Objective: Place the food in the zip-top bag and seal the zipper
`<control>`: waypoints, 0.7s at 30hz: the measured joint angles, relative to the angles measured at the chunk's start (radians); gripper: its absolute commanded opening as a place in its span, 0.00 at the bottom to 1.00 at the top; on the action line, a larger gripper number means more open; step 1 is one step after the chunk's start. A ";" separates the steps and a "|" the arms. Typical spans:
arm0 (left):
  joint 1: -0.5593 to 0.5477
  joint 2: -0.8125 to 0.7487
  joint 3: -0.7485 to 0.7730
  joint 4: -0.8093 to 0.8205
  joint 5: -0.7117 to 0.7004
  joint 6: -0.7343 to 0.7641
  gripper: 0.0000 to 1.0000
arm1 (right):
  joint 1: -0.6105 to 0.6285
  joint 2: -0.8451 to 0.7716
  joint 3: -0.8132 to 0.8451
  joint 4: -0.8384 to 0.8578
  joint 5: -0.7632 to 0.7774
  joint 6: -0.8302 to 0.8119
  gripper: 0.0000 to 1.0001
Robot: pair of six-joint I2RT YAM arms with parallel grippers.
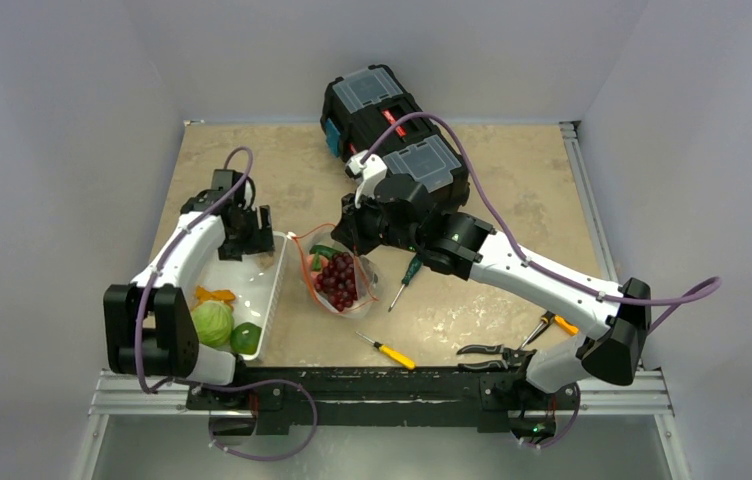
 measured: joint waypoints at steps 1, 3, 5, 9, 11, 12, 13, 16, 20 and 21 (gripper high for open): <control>0.000 0.018 0.000 0.002 0.009 0.000 0.70 | 0.000 0.000 0.000 0.000 0.000 0.000 0.00; 0.001 0.060 0.000 0.003 0.029 0.000 0.71 | 0.000 0.000 0.000 0.000 0.000 0.000 0.00; 0.002 0.083 0.000 0.004 0.039 0.000 0.71 | 0.000 -0.001 0.000 0.000 0.000 0.000 0.00; 0.012 0.107 0.002 0.010 0.046 0.000 0.69 | 0.000 -0.002 0.000 0.000 0.000 0.000 0.00; 0.016 0.114 0.003 0.016 0.045 0.000 0.67 | 0.000 -0.003 0.000 0.000 0.000 0.000 0.00; 0.018 0.117 0.003 0.020 0.045 0.000 0.66 | 0.000 -0.003 0.000 0.000 0.000 0.000 0.00; 0.020 0.121 0.003 0.025 0.045 0.000 0.66 | 0.000 -0.003 0.000 0.000 0.000 0.000 0.00; 0.021 0.137 0.007 0.033 0.045 0.000 0.67 | 0.000 -0.003 0.000 0.000 0.000 0.000 0.00; 0.021 0.176 0.019 0.044 0.042 0.000 0.70 | 0.000 -0.003 0.000 0.000 0.000 0.000 0.00; 0.021 0.185 0.020 0.048 0.038 0.000 0.70 | 0.000 -0.003 0.000 0.000 0.000 0.000 0.00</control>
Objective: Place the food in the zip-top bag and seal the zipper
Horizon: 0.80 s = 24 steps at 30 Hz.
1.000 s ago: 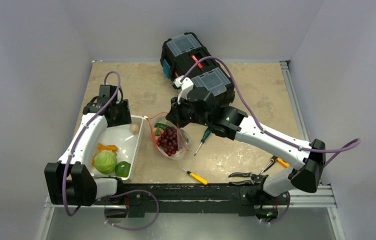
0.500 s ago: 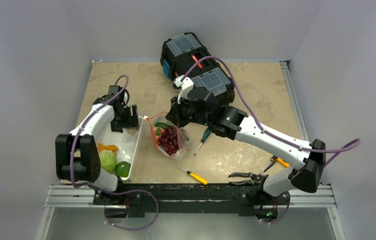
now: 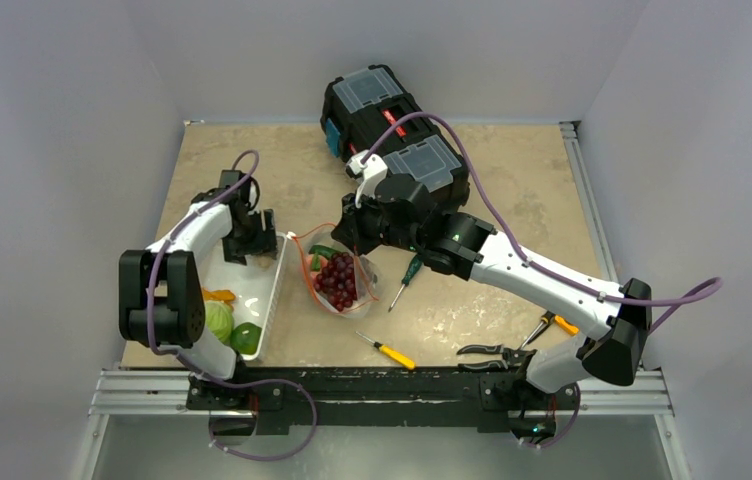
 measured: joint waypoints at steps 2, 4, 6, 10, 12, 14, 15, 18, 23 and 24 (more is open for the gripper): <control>0.001 0.011 0.000 0.005 -0.003 0.000 0.68 | 0.000 0.000 0.000 0.000 0.000 0.000 0.00; 0.003 0.021 0.002 0.005 -0.003 0.000 0.64 | 0.000 0.000 0.000 0.000 0.000 0.000 0.00; 0.005 0.034 0.008 0.005 -0.003 0.000 0.60 | 0.000 0.000 0.000 0.000 0.000 0.000 0.00; 0.006 0.052 0.011 0.004 -0.003 0.001 0.53 | 0.000 0.000 0.000 0.000 0.000 0.000 0.00; 0.006 0.059 0.012 0.003 -0.001 0.003 0.50 | 0.000 0.000 0.000 0.000 0.000 0.000 0.00; 0.006 0.066 0.015 0.000 0.004 0.003 0.45 | 0.000 0.000 0.000 0.000 0.000 0.000 0.00; 0.006 0.070 0.017 -0.001 0.007 0.003 0.42 | 0.000 0.000 0.000 0.000 0.000 0.000 0.00; 0.006 0.074 0.021 -0.002 0.012 0.003 0.35 | 0.000 0.000 0.000 0.000 -0.001 0.000 0.00; 0.006 0.070 0.024 -0.004 0.016 0.003 0.33 | 0.000 0.000 0.000 0.000 -0.001 0.000 0.00; 0.006 0.066 0.024 -0.006 0.016 0.003 0.33 | 0.000 0.000 0.000 0.000 -0.001 0.000 0.00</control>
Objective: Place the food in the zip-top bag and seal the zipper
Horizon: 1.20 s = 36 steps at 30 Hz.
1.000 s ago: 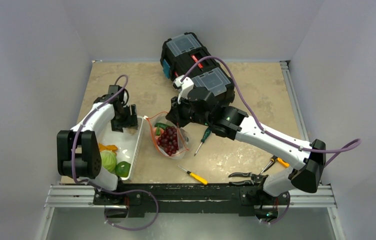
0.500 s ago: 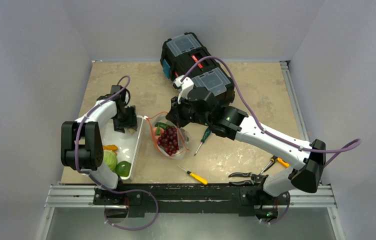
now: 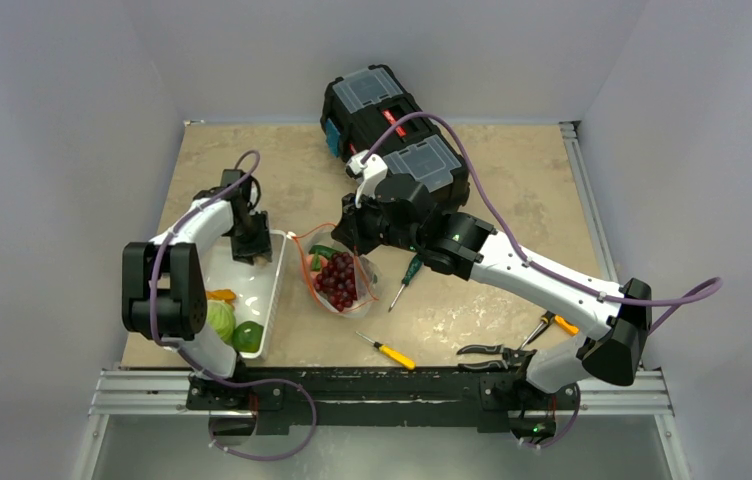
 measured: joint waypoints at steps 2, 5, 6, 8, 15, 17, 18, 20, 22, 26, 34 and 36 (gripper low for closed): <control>0.000 -0.017 0.000 -0.006 0.000 0.000 0.32 | 0.000 0.000 0.000 0.000 0.000 0.000 0.00; 0.000 -0.074 0.000 -0.014 0.000 -0.001 0.31 | 0.000 0.000 0.000 0.000 0.000 0.000 0.00; 0.000 -0.097 0.000 -0.018 0.000 -0.002 0.31 | 0.000 0.000 0.000 0.000 0.000 0.000 0.00; 0.000 -0.144 -0.002 -0.022 0.001 -0.004 0.31 | 0.000 0.000 0.000 0.000 0.001 0.000 0.00; -0.017 -0.404 -0.037 -0.018 0.006 -0.019 0.31 | 0.000 0.003 0.000 0.000 0.001 0.000 0.00; -0.023 -0.492 -0.053 0.003 0.032 -0.019 0.31 | 0.000 0.005 0.000 0.000 0.001 0.000 0.00; -0.024 -0.528 -0.059 0.011 0.045 -0.019 0.31 | 0.000 0.008 0.001 0.000 0.001 0.000 0.00; -0.026 -0.612 -0.080 0.043 0.080 -0.018 0.31 | 0.000 0.019 0.010 -0.003 0.003 -0.001 0.00; -0.027 -0.692 -0.107 0.081 0.124 -0.017 0.31 | 0.000 0.032 0.017 -0.006 0.006 -0.001 0.00; -0.028 -0.826 -0.163 0.169 0.238 -0.016 0.31 | 0.000 0.045 0.017 -0.011 0.008 -0.001 0.00; -0.077 -1.016 -0.236 0.345 0.535 -0.009 0.31 | 0.000 0.049 0.021 -0.011 0.009 -0.001 0.00; -0.097 -1.014 -0.236 0.377 0.603 -0.007 0.31 | 0.000 0.049 0.021 -0.011 0.009 -0.001 0.00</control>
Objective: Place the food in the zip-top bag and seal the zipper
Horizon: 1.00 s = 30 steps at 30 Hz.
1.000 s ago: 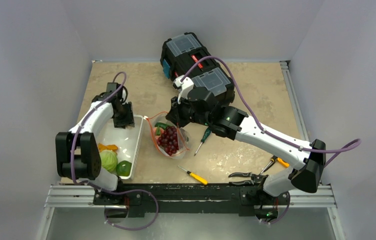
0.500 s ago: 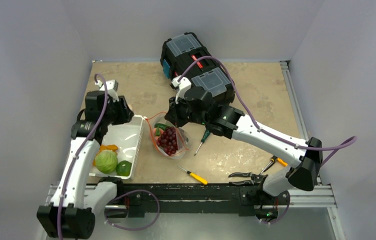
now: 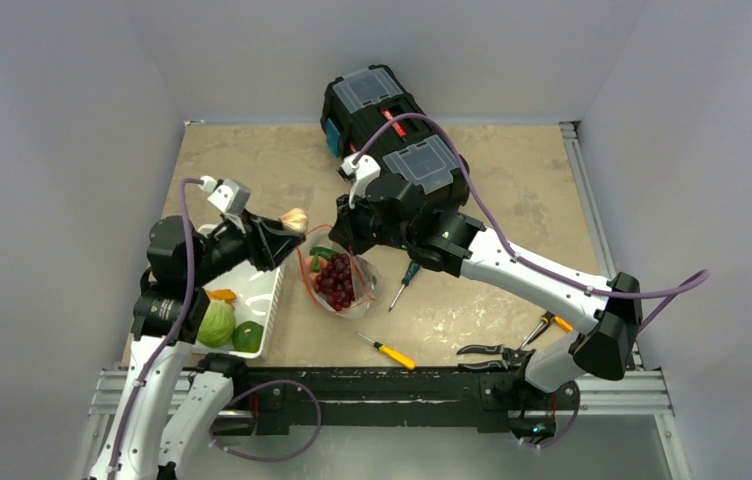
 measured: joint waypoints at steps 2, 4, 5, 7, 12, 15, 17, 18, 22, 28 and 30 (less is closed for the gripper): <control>-0.029 0.013 0.000 0.015 0.064 0.008 0.31 | 0.000 0.000 0.000 0.000 0.000 0.000 0.00; -0.057 0.031 0.000 0.019 0.113 0.016 0.31 | 0.000 0.000 0.000 0.000 0.000 0.000 0.00; -0.068 0.039 0.000 0.018 0.130 0.019 0.31 | 0.000 0.000 0.000 0.000 0.000 0.000 0.00; -0.091 0.057 0.000 0.015 0.156 0.031 0.31 | 0.000 0.000 0.000 0.000 0.000 0.000 0.00; -0.147 0.114 0.006 -0.029 0.175 0.071 0.36 | 0.000 0.004 0.000 0.001 0.000 0.000 0.00; -0.169 0.145 0.010 -0.060 0.174 0.092 0.39 | 0.000 0.011 0.002 0.002 0.001 0.000 0.00; -0.173 0.145 0.010 -0.077 0.166 0.100 0.42 | -0.001 0.017 0.003 0.002 0.000 0.000 0.00; -0.173 0.143 0.010 -0.084 0.159 0.106 0.44 | -0.001 0.020 0.003 0.003 0.000 0.000 0.00; -0.174 0.134 0.016 -0.105 0.108 0.124 0.54 | -0.001 0.021 0.005 0.004 0.000 0.000 0.00; -0.174 0.104 0.019 -0.129 0.013 0.141 0.60 | -0.001 0.021 0.005 0.004 0.000 0.000 0.00; -0.174 0.093 0.019 -0.134 -0.011 0.145 0.61 | -0.001 0.021 0.005 0.004 0.000 0.000 0.00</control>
